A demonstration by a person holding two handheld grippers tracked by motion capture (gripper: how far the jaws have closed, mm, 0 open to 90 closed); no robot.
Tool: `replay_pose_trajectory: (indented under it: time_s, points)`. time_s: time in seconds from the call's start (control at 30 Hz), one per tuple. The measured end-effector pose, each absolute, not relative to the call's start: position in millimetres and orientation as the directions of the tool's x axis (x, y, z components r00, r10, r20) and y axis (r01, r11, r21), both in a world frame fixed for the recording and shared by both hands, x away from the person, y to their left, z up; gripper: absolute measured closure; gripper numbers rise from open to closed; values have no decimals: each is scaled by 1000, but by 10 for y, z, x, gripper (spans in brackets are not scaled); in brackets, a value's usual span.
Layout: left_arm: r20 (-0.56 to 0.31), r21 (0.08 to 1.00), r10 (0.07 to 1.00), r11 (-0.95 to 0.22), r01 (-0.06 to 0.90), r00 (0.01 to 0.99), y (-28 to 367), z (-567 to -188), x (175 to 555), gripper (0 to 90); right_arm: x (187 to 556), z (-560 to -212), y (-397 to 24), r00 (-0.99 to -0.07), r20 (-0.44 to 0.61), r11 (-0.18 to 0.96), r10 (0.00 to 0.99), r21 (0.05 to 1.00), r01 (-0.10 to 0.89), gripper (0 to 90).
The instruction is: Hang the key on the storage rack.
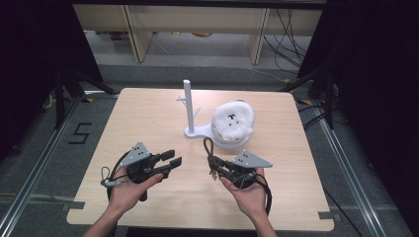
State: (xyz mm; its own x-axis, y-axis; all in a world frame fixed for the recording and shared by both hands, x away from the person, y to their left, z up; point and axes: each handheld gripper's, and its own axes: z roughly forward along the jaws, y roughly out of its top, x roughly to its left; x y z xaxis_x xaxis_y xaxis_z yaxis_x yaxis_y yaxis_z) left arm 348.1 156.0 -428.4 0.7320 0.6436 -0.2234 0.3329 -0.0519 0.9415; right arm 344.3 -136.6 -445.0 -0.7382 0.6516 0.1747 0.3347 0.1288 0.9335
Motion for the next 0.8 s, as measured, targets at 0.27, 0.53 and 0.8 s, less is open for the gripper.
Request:
replay_pose_trajectory:
  time_s: [0.27,0.53,0.8]
  points:
    - [-261,940,577,-31,340,774,1385,-4201,3533,577,3430,-4461,-1240,-748,181,117,639,938,327,793]
    - [-292,932,556,-18,362,778,1281,-4173,3599,612,3433,-4456,-1160,-765,172,127,620,941,314,793]
    - [-300,931,538,-13,364,787,1228,-4160,3627,681,3422,-4471,-1103,-769,184,118,613,940,319,793]
